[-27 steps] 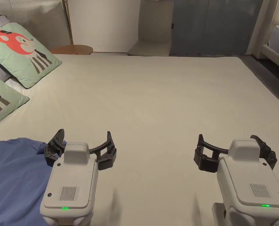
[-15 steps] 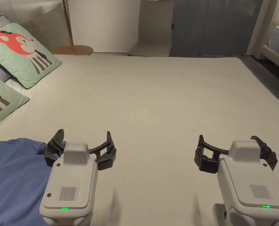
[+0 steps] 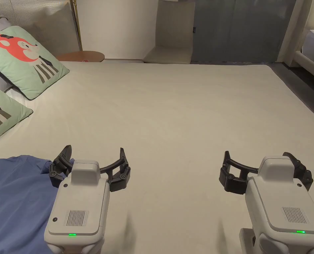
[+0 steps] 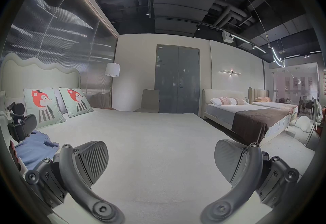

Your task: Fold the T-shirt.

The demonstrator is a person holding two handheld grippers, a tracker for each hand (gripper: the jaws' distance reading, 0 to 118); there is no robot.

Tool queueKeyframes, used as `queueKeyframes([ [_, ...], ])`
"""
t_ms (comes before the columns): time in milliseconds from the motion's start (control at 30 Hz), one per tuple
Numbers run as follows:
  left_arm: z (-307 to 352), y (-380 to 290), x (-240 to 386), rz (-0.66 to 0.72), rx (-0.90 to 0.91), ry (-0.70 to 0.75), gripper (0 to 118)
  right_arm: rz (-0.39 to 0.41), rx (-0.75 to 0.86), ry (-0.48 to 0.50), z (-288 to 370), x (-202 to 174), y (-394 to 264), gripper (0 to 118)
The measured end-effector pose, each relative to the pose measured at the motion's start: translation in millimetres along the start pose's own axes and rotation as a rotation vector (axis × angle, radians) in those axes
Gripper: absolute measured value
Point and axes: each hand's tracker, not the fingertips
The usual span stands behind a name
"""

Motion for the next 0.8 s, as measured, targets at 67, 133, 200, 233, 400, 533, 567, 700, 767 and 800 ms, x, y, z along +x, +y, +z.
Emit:
queueKeyframes([
  [67,0.2,-0.2,-0.1,-0.001,-0.001,-0.001,110,0.000,-0.001,-0.001,-0.3,-0.7,0.2,118],
  [133,0.2,-0.2,0.0,0.000,-0.001,0.000,110,0.001,0.000,-0.001,0.0,-0.1,0.1,118],
  [200,0.5,0.0,-0.1,0.001,0.001,0.000,110,0.000,0.001,0.000,0.0,-0.8,0.6,118],
  [233,0.5,0.2,0.0,0.000,0.001,-0.002,110,0.001,0.001,0.000,0.1,-0.4,0.4,118],
  [400,0.5,0.7,-0.8,0.000,0.005,-0.001,110,0.001,0.002,0.001,0.4,0.0,0.5,118],
  [533,0.5,1.9,-0.8,-0.001,0.008,-0.002,110,0.001,0.003,-0.001,1.2,0.3,1.0,118],
  [567,0.6,2.2,-0.8,-0.001,0.009,-0.001,110,0.000,0.002,0.000,1.4,0.3,1.1,118],
  [700,0.8,3.0,-0.5,-0.001,0.013,-0.002,110,-0.001,0.004,0.001,1.6,0.5,1.1,118],
  [767,0.8,3.3,-0.2,-0.002,0.013,-0.003,110,0.001,0.006,0.003,1.6,0.5,1.4,118],
  [800,0.9,3.5,0.0,-0.002,0.012,-0.004,110,0.002,0.006,0.002,1.6,0.8,1.4,118],
])
